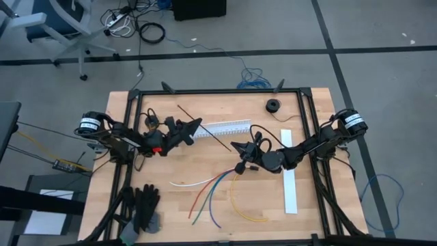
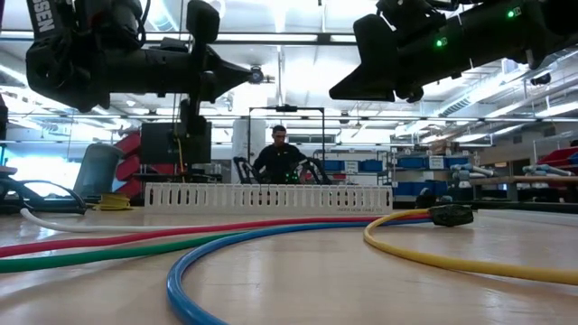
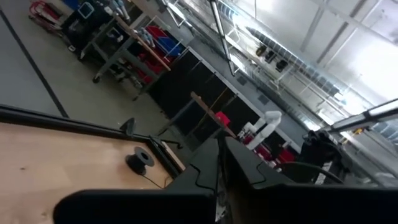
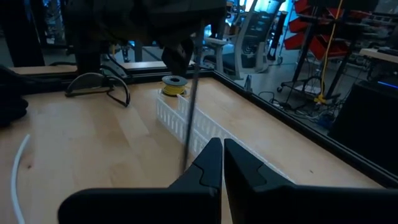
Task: Ziptie cables
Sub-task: Insert zip tie on the cable wire
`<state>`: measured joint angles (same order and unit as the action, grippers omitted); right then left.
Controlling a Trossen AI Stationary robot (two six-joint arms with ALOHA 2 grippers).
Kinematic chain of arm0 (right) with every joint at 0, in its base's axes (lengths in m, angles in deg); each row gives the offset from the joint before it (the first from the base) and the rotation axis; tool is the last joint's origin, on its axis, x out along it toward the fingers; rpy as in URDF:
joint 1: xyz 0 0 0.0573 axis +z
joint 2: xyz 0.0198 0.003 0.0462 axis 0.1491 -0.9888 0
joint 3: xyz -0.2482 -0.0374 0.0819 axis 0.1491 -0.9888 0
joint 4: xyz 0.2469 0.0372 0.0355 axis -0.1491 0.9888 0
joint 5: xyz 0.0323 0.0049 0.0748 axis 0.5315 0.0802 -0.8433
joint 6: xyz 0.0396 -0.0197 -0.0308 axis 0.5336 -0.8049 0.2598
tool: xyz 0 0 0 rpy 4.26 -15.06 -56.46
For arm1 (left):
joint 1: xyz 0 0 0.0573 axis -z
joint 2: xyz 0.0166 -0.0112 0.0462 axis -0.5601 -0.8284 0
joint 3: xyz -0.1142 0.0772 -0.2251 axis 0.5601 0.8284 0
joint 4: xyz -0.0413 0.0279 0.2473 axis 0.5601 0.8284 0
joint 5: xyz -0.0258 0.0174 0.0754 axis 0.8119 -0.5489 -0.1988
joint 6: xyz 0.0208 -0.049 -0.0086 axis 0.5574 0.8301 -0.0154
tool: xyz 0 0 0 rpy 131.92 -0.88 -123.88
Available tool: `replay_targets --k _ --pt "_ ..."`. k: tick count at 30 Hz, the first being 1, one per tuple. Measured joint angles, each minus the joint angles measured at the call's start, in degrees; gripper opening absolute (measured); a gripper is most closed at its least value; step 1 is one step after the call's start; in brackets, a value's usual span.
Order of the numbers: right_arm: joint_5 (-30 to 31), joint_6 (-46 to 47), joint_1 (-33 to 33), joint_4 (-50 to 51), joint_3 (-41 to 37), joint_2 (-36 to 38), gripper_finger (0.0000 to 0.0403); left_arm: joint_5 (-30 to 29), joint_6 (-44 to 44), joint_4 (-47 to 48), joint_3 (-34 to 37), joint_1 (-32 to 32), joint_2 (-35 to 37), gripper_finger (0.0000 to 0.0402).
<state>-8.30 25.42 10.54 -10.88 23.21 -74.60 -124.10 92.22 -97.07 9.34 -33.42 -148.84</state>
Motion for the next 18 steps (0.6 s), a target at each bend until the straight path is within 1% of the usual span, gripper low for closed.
replay_targets --k 9,13,18 --pt "-0.59 0.02 0.01 0.0 -0.02 0.0 0.0 1.67 -2.61 0.0 0.0 0.0 0.0 0.0" --pt "-2.42 0.53 -0.01 0.0 -0.02 0.0 0.0 1.7 -2.5 0.14 0.0 0.0 0.0 0.0" --pt "-12.19 1.06 -2.41 -0.34 -0.02 0.0 0.0 1.7 -1.88 0.26 0.0 0.0 0.0 0.0"
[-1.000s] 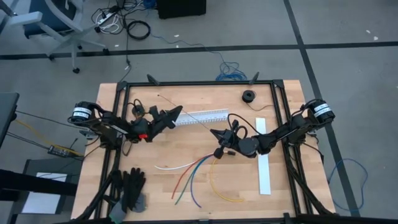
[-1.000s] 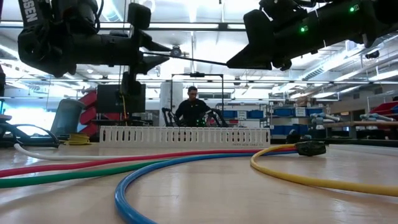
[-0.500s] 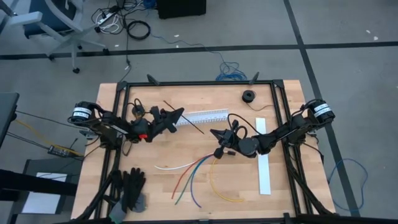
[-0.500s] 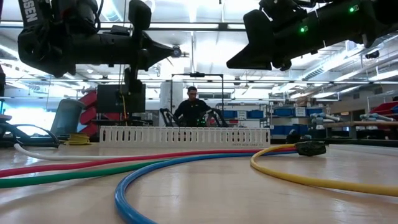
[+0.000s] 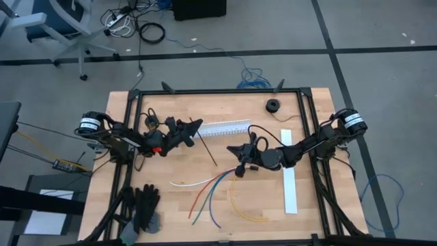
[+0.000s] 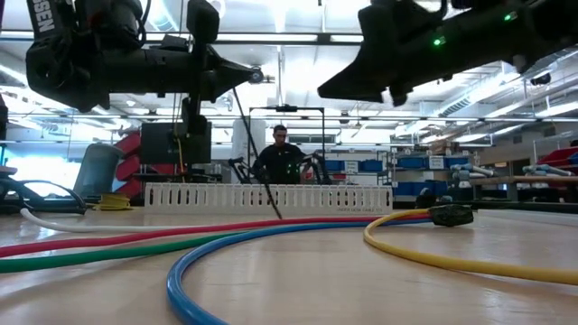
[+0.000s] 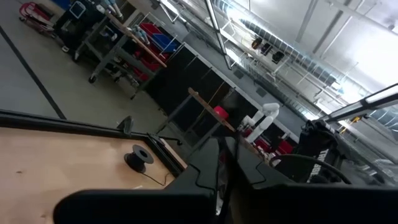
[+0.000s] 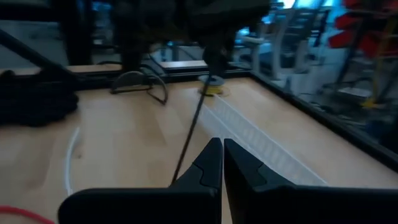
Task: Ziptie cables
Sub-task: Insert zip tie on the cable wire
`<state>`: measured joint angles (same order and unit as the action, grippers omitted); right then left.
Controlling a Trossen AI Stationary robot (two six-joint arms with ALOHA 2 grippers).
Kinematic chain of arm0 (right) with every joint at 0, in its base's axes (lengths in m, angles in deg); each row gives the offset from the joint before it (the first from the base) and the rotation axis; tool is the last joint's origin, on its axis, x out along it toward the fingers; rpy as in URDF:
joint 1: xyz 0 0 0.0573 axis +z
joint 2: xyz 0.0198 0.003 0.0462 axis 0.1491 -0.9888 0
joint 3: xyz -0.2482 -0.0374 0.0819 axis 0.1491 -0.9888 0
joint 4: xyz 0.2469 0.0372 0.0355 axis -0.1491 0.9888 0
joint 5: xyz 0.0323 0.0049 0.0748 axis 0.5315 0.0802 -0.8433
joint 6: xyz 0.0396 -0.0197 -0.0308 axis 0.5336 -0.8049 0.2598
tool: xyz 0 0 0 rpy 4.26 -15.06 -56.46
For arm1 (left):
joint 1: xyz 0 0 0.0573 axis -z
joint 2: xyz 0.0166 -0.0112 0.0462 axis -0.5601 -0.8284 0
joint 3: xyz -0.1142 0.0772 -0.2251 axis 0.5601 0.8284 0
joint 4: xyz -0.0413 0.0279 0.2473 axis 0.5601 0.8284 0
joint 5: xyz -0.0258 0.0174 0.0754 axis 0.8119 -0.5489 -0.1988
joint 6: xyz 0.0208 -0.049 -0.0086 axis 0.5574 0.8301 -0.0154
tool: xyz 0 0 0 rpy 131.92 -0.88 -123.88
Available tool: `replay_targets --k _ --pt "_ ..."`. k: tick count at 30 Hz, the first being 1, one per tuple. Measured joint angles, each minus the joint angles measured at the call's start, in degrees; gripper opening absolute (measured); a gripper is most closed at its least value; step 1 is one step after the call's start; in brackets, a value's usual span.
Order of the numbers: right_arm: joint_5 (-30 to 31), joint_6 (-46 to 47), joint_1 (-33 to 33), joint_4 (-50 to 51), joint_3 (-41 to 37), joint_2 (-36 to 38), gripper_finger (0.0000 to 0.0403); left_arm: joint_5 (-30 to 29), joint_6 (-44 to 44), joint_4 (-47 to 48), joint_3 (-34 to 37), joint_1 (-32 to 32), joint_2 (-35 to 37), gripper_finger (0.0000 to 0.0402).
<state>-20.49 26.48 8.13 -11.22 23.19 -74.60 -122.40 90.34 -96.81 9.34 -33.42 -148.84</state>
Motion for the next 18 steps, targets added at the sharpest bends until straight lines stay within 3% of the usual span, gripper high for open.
replay_targets --k 5,12,18 --pt "-10.74 3.3 -5.33 -0.17 0.0 -0.01 0.0011 0.5 0.93 0.17 0.01 0.0 0.0 0.0" --pt "-25.0 8.58 -12.47 0.1 0.0 -0.18 0.0056 0.61 0.97 0.83 0.0 0.0 0.0 0.0" --pt "-30.5 11.6 -14.63 -1.17 5.01 -9.09 0.0091 0.59 0.94 0.81 0.0 0.0 0.0 0.0"
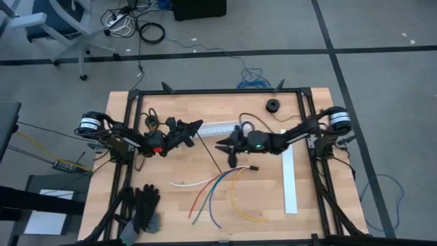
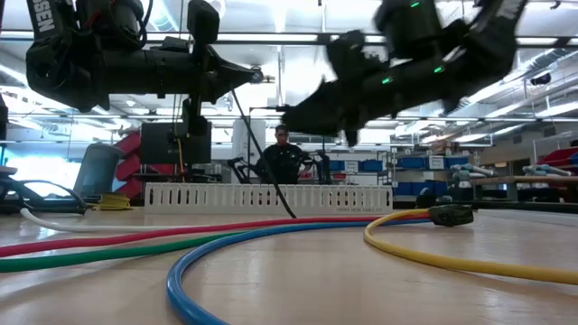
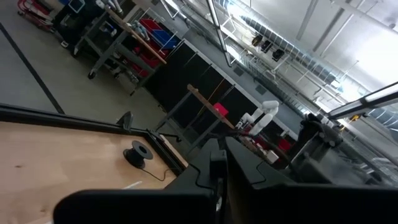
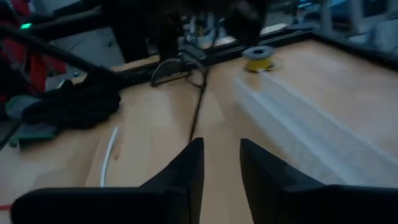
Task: Ziptie cables
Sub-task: Insert zip tie on the cable wire
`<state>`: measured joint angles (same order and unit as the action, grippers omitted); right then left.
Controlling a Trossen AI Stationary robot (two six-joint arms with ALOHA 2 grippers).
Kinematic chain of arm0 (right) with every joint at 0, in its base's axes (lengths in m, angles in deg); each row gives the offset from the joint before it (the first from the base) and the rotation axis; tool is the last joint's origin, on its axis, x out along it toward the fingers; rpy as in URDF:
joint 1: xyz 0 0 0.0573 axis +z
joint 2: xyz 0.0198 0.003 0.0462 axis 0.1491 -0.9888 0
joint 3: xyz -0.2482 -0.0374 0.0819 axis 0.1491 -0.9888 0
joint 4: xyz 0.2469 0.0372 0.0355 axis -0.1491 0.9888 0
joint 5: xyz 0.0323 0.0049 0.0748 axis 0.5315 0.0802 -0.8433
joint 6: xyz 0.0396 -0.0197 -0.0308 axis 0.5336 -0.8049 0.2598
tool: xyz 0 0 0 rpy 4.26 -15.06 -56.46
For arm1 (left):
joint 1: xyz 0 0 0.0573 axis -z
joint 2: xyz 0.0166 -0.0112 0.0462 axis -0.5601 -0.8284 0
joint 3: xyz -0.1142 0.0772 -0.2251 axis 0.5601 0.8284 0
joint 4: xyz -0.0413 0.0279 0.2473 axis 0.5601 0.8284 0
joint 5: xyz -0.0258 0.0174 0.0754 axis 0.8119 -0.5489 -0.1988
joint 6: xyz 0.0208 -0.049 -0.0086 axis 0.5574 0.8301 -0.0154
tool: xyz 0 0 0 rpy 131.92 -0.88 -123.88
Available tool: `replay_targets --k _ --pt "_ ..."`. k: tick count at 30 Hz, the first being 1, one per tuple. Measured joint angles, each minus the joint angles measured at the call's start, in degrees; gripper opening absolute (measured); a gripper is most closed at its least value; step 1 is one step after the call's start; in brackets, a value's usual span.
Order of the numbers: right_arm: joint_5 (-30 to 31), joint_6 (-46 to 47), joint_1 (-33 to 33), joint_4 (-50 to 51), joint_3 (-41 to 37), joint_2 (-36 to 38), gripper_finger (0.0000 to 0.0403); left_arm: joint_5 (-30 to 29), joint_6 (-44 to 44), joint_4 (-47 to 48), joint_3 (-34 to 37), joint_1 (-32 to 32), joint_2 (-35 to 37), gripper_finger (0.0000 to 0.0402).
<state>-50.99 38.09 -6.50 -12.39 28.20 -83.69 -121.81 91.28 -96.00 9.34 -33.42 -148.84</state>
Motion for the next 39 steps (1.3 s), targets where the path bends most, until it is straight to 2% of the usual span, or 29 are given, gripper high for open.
replay_targets --k 4,10,13,16,21,25,33,39 --pt "-2.85 -1.94 -0.09 -0.29 6.43 -7.4 0.0104 0.02 0.02 0.01 0.0 0.0 0.0 0.0" --pt "-4.35 -3.46 -0.66 -1.93 10.85 -11.12 0.0101 2.01 0.23 0.17 0.02 0.17 0.0 0.0" --pt "-4.34 -4.27 -0.86 -1.87 11.04 -11.44 0.007 2.68 0.23 0.32 0.02 0.2 0.0 0.0" --pt "-4.33 -6.39 -0.86 -1.75 11.05 -11.45 0.0015 3.34 0.06 0.85 0.02 0.2 0.0 0.0" --pt "-4.34 -7.58 -0.84 -1.7 11.03 -10.67 0.0001 4.03 0.3 2.19 0.02 0.23 0.0 0.0" --pt "-4.24 -7.73 -0.84 -1.92 11.03 -10.29 0.0 4.58 4.37 2.48 0.02 0.24 0.0 0.0" --pt "1.47 -7.0 -0.84 -3.65 11.03 -10.12 0.0 5.21 9.1 2.85 0.04 0.24 0.0 0.0004" --pt "6.62 -5.24 -0.84 -4.19 11.03 -9.08 0.0 7.43 9.3 2.91 0.04 0.24 0.0 0.0023"
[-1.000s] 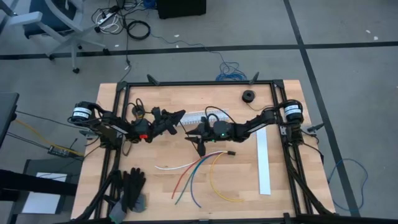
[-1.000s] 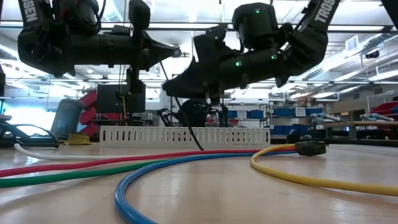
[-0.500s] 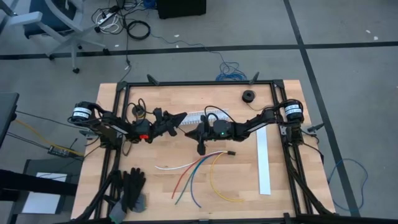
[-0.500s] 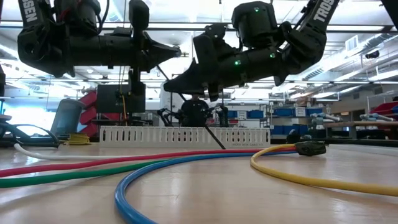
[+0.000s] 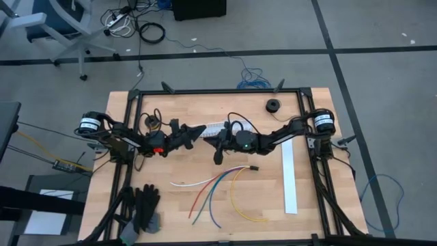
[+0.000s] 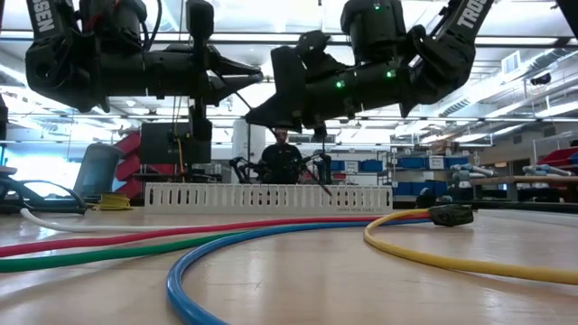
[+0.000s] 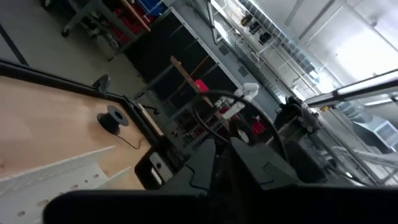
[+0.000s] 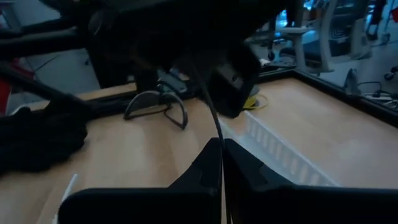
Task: Ziptie cables
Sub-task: Insert zip tie on the cable wire
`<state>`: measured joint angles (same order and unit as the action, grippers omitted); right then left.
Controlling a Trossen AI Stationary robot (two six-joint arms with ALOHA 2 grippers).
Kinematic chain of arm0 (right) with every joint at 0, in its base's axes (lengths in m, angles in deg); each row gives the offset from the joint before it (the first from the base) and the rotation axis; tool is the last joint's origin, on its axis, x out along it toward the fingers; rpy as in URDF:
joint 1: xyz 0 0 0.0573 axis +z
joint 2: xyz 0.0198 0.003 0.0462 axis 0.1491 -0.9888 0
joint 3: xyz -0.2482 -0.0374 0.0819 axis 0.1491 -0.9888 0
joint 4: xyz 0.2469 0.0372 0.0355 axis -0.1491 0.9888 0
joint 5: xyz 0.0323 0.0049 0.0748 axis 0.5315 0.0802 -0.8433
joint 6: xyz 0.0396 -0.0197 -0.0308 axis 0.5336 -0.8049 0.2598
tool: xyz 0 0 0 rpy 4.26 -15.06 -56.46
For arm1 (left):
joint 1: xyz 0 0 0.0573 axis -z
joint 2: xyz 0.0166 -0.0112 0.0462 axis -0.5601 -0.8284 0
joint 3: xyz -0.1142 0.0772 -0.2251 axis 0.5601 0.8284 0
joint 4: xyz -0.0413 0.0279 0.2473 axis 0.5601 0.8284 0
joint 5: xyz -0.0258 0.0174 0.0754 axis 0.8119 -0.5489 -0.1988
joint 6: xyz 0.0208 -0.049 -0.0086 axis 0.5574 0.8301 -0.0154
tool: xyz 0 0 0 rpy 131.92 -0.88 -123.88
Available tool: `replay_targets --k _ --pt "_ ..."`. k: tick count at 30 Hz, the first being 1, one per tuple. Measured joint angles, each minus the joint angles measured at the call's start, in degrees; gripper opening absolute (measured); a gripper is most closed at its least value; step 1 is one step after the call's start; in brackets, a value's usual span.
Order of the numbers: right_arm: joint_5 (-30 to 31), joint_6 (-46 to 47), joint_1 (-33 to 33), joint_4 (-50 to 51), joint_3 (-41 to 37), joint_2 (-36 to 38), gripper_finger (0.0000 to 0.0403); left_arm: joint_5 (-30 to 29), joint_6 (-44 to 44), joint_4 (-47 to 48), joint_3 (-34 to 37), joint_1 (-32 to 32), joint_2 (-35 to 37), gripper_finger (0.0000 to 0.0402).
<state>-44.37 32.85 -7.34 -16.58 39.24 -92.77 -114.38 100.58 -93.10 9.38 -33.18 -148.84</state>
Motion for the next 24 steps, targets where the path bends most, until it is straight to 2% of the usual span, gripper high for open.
replay_targets --k 8,17,24 --pt "2.53 1.07 0.02 1.1 0.0 2.93 0.0 1.21 0.02 -0.02 0.02 0.0 0.0 0.0058" --pt "7.49 2.48 0.0 5.49 0.0 6.49 0.0 1.25 -0.5 -0.02 0.02 -0.03 0.0 0.006" --pt "8.96 2.51 -0.11 6.07 0.0 6.65 0.0 1.25 -0.61 0.19 0.02 -0.04 0.0 0.006"
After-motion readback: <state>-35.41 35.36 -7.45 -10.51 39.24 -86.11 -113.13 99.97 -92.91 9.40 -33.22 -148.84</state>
